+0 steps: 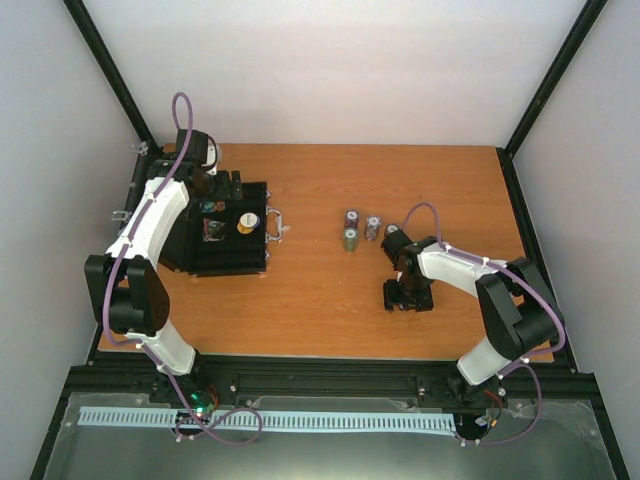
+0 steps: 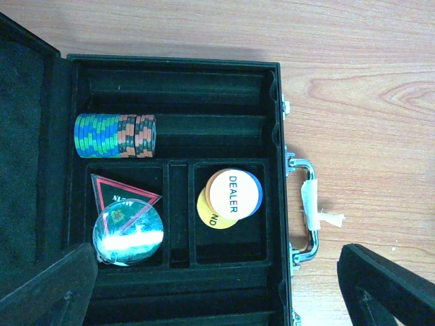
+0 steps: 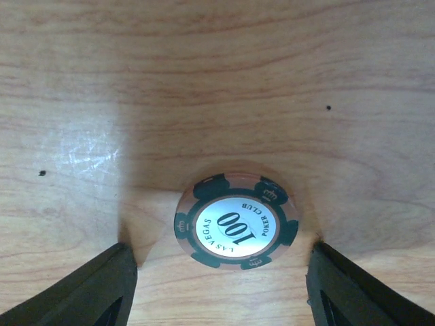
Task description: Pack up texas hold em set
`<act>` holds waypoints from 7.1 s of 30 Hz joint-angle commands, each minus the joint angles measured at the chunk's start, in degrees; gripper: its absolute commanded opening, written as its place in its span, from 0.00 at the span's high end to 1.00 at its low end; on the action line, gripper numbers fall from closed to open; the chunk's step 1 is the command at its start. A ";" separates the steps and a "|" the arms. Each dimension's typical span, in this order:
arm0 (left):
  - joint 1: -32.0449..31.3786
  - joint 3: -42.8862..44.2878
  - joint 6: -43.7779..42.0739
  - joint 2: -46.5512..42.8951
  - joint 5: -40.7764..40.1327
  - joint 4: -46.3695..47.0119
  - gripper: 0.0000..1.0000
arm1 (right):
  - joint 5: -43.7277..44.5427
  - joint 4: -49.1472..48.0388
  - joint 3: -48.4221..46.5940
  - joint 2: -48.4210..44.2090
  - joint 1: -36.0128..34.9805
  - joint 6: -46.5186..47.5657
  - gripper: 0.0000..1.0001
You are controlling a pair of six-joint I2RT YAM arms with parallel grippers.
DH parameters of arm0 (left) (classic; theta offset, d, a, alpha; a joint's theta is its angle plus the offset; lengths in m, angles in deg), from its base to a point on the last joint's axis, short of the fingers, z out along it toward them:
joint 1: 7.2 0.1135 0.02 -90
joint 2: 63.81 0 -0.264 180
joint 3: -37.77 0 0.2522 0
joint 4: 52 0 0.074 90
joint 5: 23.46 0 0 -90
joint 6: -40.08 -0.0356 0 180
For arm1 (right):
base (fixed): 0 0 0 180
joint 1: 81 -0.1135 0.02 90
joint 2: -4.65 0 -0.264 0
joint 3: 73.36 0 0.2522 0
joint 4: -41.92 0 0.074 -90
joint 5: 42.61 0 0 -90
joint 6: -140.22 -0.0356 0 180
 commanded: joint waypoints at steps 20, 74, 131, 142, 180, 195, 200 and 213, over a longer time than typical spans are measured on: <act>0.44 0.78 -0.15 0.25 -0.50 -0.33 0.00 | 2.26 -7.42 2.00 7.92 0.72 1.23 0.39; 0.44 -0.47 -0.06 -1.03 -0.63 -0.07 0.00 | 4.88 -5.96 1.55 2.60 0.80 0.33 0.96; 0.41 -0.13 1.27 -0.45 2.73 1.89 0.00 | 4.73 -1.41 -2.69 3.48 25.29 3.48 0.01; 0.44 0.20 1.08 0.68 2.34 1.71 0.00 | 2.20 -5.67 1.43 4.57 29.39 5.11 0.23; 0.40 1.40 1.32 2.67 3.67 1.62 0.00 | -10.68 -2.10 -2.53 -3.00 19.40 2.68 0.76; 0.45 1.90 1.49 2.56 3.94 1.18 0.00 | -2.10 2.82 -7.24 -0.36 13.70 1.34 0.28; 0.38 1.78 1.55 2.51 4.02 1.10 0.00 | 0.16 2.82 -5.76 0.20 13.79 1.21 0.21; 0.45 1.49 1.13 2.04 3.41 1.01 0.00 | -0.65 -1.50 -1.65 3.25 19.00 3.23 0.22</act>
